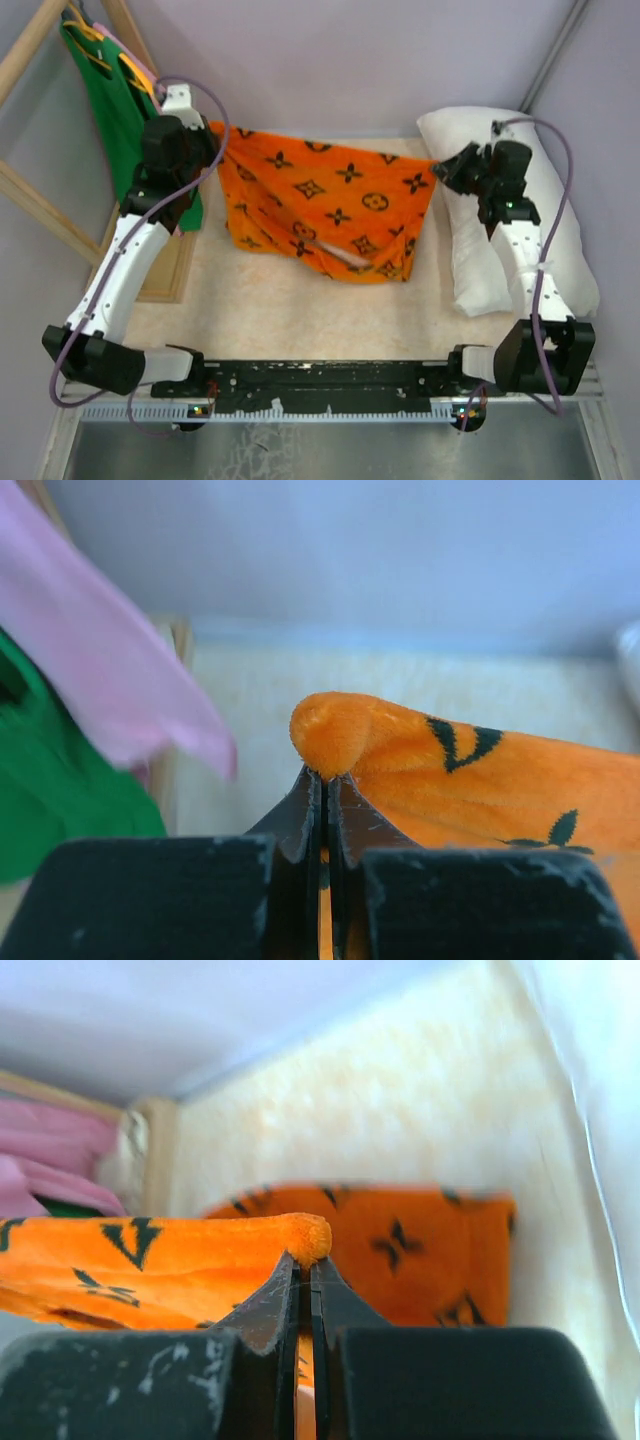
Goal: Remove the pillowcase from the pillow
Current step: Fold the pillowcase at the center of the board.
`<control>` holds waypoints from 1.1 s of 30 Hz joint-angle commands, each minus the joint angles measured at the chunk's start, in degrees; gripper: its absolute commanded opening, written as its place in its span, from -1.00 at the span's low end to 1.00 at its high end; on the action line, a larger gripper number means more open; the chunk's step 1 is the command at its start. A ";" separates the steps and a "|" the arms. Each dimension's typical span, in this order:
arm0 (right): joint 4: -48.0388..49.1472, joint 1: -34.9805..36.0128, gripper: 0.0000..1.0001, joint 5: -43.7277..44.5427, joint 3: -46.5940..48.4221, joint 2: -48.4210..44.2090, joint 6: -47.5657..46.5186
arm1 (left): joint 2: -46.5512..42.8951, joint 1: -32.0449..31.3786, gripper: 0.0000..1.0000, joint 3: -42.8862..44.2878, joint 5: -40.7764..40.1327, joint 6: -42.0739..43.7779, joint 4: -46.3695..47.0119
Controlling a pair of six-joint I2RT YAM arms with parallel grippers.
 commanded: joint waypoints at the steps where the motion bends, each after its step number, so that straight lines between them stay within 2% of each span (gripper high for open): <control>1: 7.59 0.02 -1.00 5.02 17.85 3.16 1.86 | 0.73 1.41 -1.00 8.41 -3.59 4.66 10.02; 4: 11.20 -0.83 -0.91 6.60 27.78 7.53 4.75 | 2.45 3.70 -1.00 14.98 -2.41 5.45 13.45; 6: 12.64 -2.08 -1.00 4.79 35.09 11.79 7.97 | 4.56 5.27 -1.00 20.78 -1.37 6.11 13.70; 9: 12.69 -2.44 -1.00 4.85 46.72 13.44 9.14 | 6.49 5.84 -1.00 32.06 -1.06 7.28 11.31; 11: 10.62 -2.45 -1.00 4.43 56.66 13.48 7.91 | 4.17 5.82 -1.00 35.66 0.49 8.07 13.41; 14: 8.52 -2.43 -1.00 3.83 66.45 11.29 4.68 | -2.72 5.84 -1.00 35.38 3.10 8.17 18.66; 16: 10.10 -2.45 -1.00 4.01 69.17 7.54 2.16 | -8.11 5.80 -1.00 33.91 4.79 7.68 21.66; 20: 14.65 -2.45 -1.00 4.25 68.28 -3.35 -4.41 | -20.56 5.84 -1.00 27.39 12.45 7.52 28.47; 24: 11.00 -2.23 -1.00 5.36 72.49 -8.78 -9.05 | -29.33 5.77 -1.00 26.94 10.70 9.17 26.17; 28: 10.79 -1.84 -1.00 7.15 74.06 -11.54 -9.41 | -30.51 5.47 -1.00 31.41 9.08 12.03 22.62; 33: 9.09 -1.73 -1.00 8.94 79.39 -9.27 -9.45 | -25.08 3.65 -1.00 41.02 7.98 14.86 15.83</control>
